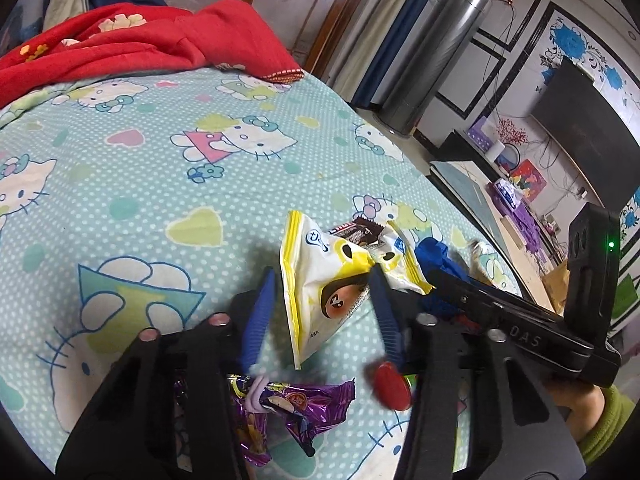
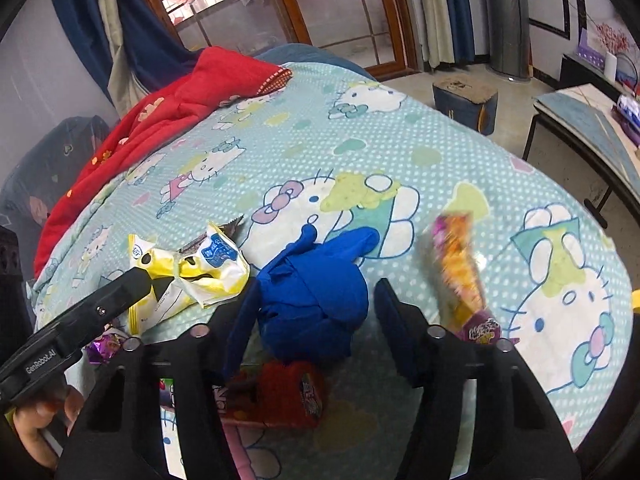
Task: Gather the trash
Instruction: 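Grasp the yellow snack wrapper with the left tool while the right tool grasps the blue glove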
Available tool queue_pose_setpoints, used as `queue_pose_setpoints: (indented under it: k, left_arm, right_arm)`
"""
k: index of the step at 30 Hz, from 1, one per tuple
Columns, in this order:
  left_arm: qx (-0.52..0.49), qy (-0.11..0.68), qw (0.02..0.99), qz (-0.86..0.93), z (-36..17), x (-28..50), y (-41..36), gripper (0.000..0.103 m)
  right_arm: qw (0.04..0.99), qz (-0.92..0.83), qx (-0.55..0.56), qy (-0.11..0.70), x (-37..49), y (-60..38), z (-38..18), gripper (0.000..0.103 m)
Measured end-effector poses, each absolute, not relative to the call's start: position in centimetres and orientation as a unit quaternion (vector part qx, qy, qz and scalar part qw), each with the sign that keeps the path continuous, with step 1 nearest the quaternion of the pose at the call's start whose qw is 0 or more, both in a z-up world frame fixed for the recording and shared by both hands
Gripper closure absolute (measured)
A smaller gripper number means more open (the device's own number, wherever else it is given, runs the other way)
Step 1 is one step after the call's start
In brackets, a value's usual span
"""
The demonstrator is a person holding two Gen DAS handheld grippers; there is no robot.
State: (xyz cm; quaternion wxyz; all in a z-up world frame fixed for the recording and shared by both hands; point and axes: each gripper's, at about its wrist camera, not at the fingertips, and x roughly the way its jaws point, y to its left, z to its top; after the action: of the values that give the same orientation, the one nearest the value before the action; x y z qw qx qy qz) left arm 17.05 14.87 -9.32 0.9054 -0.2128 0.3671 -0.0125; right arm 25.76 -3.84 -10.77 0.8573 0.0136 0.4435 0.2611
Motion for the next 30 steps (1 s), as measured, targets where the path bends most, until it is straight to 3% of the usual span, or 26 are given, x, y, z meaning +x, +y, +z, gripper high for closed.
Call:
queue_pose_setpoints:
  k: [5,9,30]
  left_arm:
    - [-0.214,0.368,0.905,-0.016,-9.3,17.0,14.8,0.09]
    - [-0.208,0.366,0.907,-0.021,-9.1,16.8,14.5,0.093]
    - [-0.167,0.3,0.938,-0.045,-4.3,14.8,11.9,0.095]
  right_arm:
    - [0.863,0.253,0.009,0.438,25.5,-4.0,-10.9,0.066]
    - [0.864,0.257,0.01,0.432,25.2,-4.1,-10.7,0.08]
    - [0.891,0.283,0.036,0.353,20.3,-8.4,-4.4,0.081]
